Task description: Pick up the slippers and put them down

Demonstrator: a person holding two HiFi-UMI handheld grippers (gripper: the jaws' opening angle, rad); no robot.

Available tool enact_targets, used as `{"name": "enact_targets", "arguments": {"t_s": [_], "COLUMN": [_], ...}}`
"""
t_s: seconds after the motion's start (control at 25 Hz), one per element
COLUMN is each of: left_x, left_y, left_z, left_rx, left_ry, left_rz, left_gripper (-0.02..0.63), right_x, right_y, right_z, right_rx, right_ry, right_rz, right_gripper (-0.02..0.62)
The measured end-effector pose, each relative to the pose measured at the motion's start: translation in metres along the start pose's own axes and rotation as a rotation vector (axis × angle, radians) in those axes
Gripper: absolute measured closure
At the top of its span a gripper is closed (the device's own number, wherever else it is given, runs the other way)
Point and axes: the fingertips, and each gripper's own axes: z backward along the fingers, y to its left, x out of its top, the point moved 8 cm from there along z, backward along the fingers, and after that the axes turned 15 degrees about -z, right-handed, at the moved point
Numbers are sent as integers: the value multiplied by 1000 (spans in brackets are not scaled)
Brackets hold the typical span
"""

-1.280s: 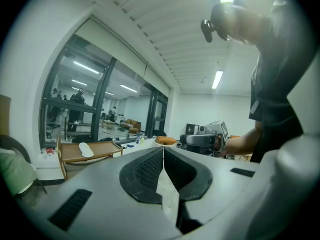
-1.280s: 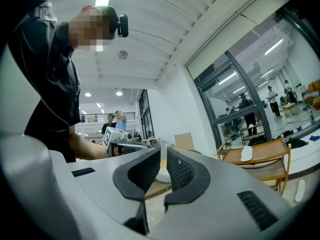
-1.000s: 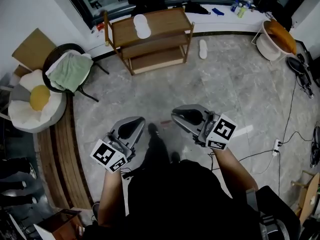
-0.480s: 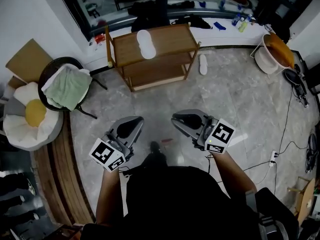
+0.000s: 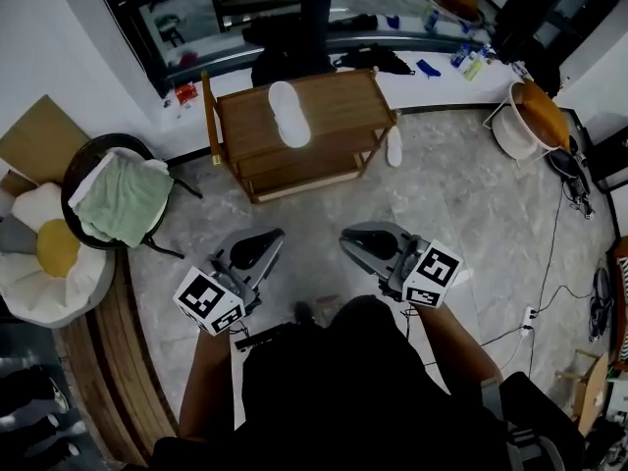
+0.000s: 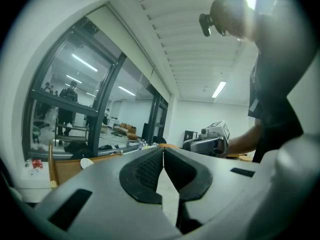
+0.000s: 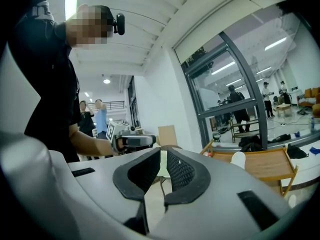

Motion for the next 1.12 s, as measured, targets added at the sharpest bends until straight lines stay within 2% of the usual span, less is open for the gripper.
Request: {"name": "enact_targets", "arguments": {"t_s": [0.24, 0.44, 0.64, 0.84, 1.12], "left_x": [-9, -20, -27, -19, -11], "left_y": [31, 62, 103, 145, 192], "left_z": [-20, -44, -80, -125, -174], "left_rx": [-1, 41, 99, 148, 214], "left_ry": [15, 48, 65, 63, 101], "left_rz": [26, 42, 50, 60, 61], "left_gripper": [593, 593, 592, 592, 592], "right_x": [15, 29, 49, 84, 117], "right_y": [-34, -79, -146, -205, -277], "right_z": [-19, -39, -60, -71, -74], "right_rx": [18, 69, 121, 172, 209], "right_ry": [1, 13, 33, 20, 70], "right_rz": [-25, -66, -48, -124, -113], "right_gripper": [548, 548, 548, 548, 548]}}
